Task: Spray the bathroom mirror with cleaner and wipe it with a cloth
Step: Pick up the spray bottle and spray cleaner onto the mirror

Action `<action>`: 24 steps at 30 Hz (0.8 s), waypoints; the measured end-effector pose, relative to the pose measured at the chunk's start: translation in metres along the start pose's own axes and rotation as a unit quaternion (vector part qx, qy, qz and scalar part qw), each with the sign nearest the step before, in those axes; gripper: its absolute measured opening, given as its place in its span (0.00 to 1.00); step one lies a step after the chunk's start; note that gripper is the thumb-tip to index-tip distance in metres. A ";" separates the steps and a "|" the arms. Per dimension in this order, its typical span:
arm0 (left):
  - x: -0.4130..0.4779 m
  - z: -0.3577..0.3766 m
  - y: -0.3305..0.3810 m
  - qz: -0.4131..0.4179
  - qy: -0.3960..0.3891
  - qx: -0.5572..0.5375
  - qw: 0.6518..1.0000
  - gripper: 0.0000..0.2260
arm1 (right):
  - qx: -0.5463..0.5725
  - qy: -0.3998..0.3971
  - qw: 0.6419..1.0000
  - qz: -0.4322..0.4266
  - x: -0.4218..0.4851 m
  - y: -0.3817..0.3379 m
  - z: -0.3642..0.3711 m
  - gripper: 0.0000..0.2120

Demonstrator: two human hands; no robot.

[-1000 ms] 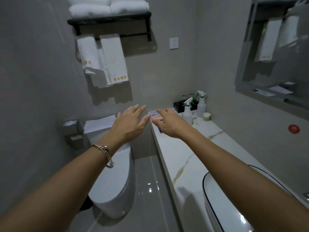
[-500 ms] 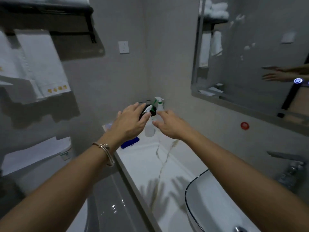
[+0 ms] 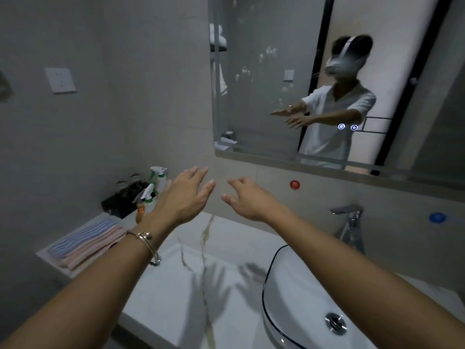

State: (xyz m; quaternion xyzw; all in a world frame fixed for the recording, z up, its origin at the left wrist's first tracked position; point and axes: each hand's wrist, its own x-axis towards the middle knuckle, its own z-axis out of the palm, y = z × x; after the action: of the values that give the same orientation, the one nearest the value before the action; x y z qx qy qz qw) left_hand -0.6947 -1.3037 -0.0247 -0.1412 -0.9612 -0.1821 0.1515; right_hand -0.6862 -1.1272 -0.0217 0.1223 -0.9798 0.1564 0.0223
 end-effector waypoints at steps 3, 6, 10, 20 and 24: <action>0.017 0.012 -0.016 0.009 -0.014 -0.015 1.000 0.26 | -0.012 -0.001 1.000 0.017 0.009 -0.002 0.003 0.28; 0.036 0.021 -0.029 0.015 -0.019 -0.032 0.999 0.26 | -0.017 -0.005 1.000 0.026 0.023 -0.004 0.007 0.28; 0.055 0.034 -0.048 0.012 -0.029 -0.027 0.999 0.26 | -0.009 -0.008 1.000 0.028 0.059 -0.001 0.019 0.28; 0.081 0.055 -0.159 -0.100 -0.062 0.038 0.992 0.26 | 0.051 -0.065 0.996 -0.042 0.174 -0.024 0.092 0.27; 0.075 0.080 -0.200 -0.140 -0.094 0.024 0.985 0.30 | 0.069 -0.112 0.990 -0.046 0.201 -0.027 0.136 0.27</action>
State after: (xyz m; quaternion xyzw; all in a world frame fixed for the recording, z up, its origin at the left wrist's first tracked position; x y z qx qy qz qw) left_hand -0.8482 -1.4346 -0.1318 -0.0183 -0.9855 -0.1644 0.0369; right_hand -0.8751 -1.2410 -0.1259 0.1857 -0.9564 0.2073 -0.0890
